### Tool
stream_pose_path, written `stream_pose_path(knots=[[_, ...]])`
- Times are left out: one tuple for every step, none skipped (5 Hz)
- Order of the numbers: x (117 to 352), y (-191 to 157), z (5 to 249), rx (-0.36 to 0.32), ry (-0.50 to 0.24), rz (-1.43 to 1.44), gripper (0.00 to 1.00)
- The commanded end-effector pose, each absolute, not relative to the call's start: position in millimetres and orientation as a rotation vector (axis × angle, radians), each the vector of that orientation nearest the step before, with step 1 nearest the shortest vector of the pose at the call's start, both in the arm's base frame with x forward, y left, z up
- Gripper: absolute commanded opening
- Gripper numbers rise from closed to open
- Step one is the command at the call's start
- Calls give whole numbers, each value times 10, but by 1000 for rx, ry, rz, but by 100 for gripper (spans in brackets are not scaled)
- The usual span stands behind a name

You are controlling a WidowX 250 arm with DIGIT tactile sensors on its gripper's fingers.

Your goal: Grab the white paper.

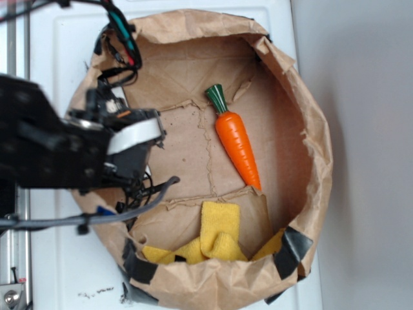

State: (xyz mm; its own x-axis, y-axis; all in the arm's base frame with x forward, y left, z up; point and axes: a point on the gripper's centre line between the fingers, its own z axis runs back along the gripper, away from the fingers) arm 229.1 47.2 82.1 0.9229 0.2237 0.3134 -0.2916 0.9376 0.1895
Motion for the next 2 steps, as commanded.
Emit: stream_pose_path(knots=[[2389,495,1659,312,-391,352,0],[2405,466,1790,377,-447,410,0]])
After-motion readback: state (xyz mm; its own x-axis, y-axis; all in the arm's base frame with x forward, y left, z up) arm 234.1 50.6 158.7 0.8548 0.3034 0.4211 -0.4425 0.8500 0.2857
